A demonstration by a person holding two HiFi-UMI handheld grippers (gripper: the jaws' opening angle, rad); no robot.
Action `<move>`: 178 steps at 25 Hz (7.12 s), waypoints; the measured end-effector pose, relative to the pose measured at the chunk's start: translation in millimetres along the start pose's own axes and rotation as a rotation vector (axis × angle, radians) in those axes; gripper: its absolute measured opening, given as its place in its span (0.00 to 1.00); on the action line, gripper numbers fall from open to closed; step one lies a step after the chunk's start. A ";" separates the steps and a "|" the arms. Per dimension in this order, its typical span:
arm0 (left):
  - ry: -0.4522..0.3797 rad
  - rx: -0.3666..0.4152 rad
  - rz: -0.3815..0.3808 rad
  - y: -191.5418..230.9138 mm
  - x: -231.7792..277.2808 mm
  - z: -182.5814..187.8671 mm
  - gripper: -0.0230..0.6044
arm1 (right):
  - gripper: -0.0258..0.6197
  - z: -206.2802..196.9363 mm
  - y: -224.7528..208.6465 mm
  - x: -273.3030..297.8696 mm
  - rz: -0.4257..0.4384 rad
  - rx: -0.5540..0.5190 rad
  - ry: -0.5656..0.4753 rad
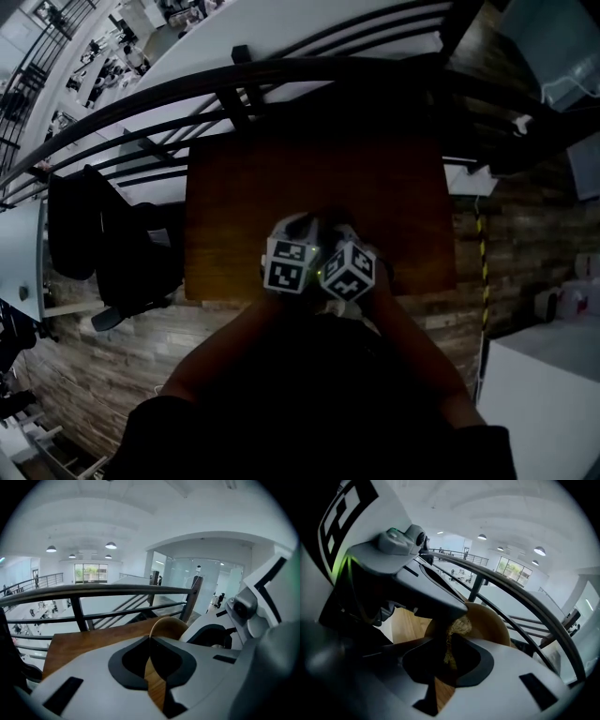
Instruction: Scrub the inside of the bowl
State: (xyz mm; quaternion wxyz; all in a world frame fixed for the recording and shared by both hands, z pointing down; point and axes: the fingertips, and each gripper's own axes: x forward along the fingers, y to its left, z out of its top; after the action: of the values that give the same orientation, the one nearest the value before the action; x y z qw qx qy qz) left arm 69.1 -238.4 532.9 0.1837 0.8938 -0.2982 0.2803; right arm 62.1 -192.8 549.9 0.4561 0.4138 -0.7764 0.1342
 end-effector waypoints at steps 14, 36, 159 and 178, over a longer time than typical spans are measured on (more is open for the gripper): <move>-0.051 -0.110 0.063 -43.4 -31.9 -15.5 0.05 | 0.11 -28.0 -9.3 -42.5 -0.108 -0.199 0.017; -0.057 -0.113 0.117 -48.5 -38.6 -13.6 0.05 | 0.11 -30.6 -23.2 -70.1 -0.130 -0.191 0.011; -0.522 -0.854 -1.001 -117.4 -110.7 62.6 0.05 | 0.11 -22.3 56.1 -254.1 0.926 0.265 -0.711; -0.482 -0.864 -1.048 -133.0 -113.4 45.1 0.05 | 0.11 3.8 -29.5 -286.8 0.685 0.369 -0.906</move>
State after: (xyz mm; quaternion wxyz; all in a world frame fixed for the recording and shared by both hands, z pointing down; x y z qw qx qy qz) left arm 95.9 -111.6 407.2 0.5600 0.8040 0.0534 -0.1928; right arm 151.7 -64.2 307.9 -0.0690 0.2283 -0.9467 0.2163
